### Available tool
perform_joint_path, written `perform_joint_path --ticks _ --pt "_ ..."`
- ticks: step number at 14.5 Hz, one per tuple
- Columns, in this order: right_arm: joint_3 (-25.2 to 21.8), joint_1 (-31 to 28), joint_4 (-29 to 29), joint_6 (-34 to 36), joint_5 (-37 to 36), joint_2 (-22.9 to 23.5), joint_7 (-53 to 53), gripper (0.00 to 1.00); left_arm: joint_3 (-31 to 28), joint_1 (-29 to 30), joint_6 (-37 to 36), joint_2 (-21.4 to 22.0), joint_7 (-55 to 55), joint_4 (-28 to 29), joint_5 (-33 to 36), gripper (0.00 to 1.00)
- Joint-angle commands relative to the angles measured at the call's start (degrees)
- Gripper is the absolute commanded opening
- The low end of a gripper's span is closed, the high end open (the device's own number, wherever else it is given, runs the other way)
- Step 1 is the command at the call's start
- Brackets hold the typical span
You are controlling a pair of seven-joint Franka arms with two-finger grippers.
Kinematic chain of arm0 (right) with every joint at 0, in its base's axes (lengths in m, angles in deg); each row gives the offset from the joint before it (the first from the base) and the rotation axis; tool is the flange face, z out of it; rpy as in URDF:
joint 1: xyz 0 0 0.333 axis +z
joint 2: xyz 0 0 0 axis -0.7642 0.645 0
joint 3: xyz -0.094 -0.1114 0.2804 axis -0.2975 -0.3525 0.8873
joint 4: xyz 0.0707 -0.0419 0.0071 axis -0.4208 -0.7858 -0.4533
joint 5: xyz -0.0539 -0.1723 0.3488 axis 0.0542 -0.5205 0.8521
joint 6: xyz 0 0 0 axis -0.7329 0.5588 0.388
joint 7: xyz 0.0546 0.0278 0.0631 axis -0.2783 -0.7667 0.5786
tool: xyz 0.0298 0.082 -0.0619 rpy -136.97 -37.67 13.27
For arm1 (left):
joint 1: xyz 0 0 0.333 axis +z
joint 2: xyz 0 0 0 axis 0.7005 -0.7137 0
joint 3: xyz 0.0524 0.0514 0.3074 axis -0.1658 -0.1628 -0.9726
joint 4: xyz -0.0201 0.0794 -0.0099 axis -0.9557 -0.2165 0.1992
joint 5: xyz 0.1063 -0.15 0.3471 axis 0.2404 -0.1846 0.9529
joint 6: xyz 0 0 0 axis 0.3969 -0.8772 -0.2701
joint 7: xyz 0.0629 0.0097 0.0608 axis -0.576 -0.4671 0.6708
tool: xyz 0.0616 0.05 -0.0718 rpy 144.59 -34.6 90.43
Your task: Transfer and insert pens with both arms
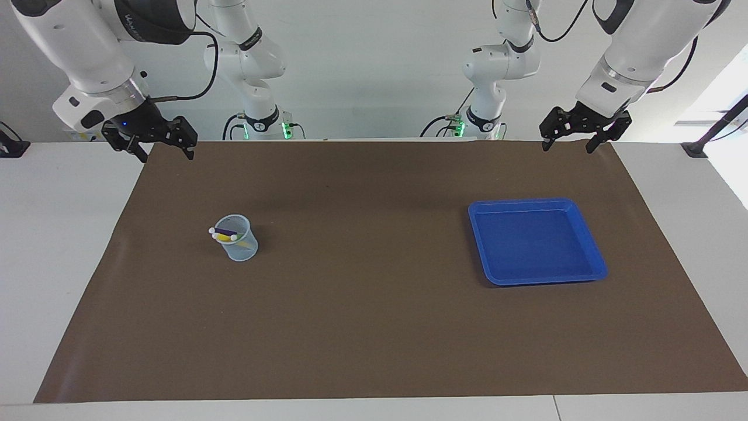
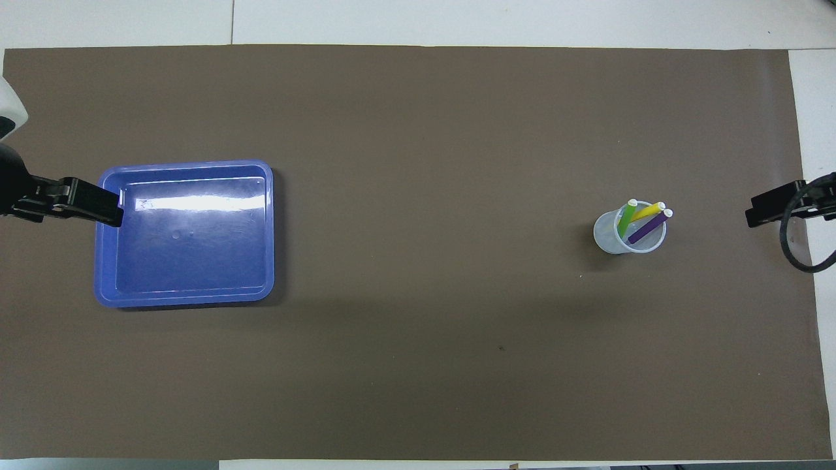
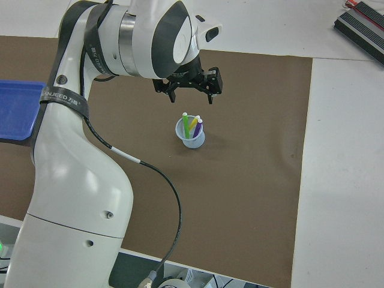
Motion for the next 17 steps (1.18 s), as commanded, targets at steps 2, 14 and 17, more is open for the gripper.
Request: perform_joint_path --ticks 2,14,17 --pt "-0.1 1.5 -2.5 -0.9 0.8 -1.9 -2.1 1.00 -0.9 0.0 -0.5 0.9 0.4 0.4 -0.2 1.00" --pt "-0.2 1.2 -2.2 -2.3 1.1 -1.8 -0.8 1.00 -1.1 0.1 1.0 1.0 0.2 2.1 -0.7 1.00" --pt "-0.2 1.4 -2.0 -2.4 1.0 -1.8 -0.9 1.00 -1.1 0.1 1.0 1.0 0.5 2.2 -0.7 1.00"
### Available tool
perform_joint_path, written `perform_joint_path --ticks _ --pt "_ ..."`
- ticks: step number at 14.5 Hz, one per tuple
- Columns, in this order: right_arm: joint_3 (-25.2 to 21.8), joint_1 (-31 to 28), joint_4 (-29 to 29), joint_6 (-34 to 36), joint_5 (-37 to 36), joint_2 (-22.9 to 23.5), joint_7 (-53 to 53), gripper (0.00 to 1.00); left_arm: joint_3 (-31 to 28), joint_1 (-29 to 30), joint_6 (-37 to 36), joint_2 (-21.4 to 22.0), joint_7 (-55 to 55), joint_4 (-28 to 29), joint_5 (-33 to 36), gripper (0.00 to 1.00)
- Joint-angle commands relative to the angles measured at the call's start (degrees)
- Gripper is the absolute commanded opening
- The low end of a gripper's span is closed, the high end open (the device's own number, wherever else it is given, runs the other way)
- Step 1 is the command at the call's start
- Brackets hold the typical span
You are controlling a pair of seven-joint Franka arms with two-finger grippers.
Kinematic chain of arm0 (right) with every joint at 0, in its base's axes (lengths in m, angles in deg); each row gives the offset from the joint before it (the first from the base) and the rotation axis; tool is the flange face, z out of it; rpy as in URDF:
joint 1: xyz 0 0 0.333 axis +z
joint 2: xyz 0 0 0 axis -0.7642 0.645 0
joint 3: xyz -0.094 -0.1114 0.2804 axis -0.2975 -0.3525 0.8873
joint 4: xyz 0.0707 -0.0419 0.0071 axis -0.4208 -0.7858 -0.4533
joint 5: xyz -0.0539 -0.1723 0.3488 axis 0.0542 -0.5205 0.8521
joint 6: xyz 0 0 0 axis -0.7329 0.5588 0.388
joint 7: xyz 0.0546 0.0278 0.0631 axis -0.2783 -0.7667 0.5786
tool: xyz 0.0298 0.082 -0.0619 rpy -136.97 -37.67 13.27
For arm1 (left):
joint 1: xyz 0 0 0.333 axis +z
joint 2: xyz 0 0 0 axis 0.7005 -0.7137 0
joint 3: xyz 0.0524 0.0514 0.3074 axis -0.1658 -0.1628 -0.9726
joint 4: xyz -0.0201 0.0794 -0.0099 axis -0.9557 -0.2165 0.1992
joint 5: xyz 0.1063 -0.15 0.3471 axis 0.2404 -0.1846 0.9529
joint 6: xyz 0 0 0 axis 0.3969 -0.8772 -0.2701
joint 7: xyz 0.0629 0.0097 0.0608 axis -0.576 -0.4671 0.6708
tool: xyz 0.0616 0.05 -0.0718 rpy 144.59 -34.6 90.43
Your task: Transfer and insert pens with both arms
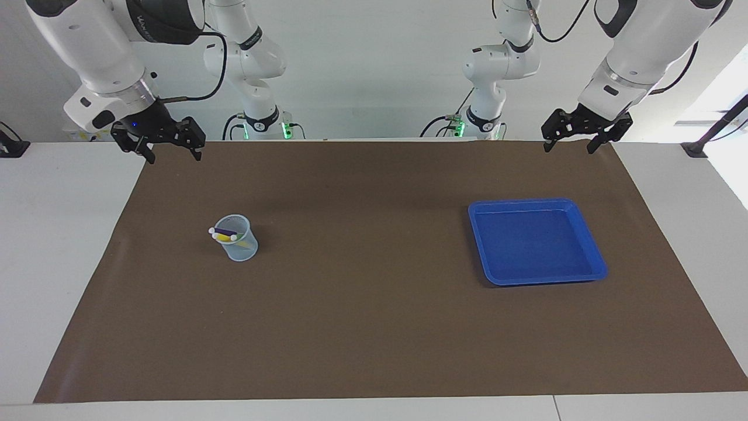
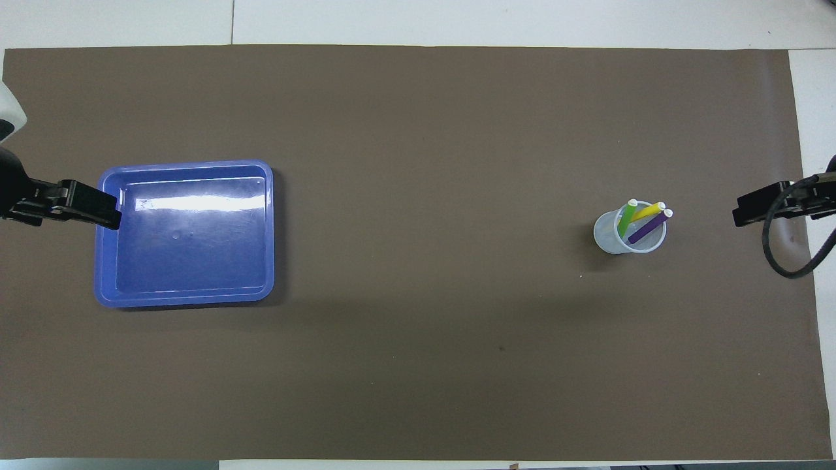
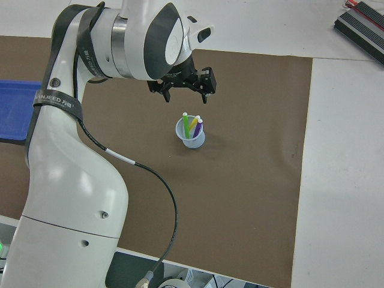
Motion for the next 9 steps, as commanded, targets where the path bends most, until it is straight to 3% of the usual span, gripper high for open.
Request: perform_joint_path --ticks 1,9 --pt "0.2 -0.1 -1.3 -1.0 1.0 -1.2 0.2 1.00 -0.5 0.0 0.9 0.9 0.5 1.1 -0.7 1.00" --pt "0.3 0.1 -1.3 -1.2 0.8 -1.2 0.2 1.00 -0.5 0.0 0.9 0.9 0.5 1.2 -0.7 1.00"
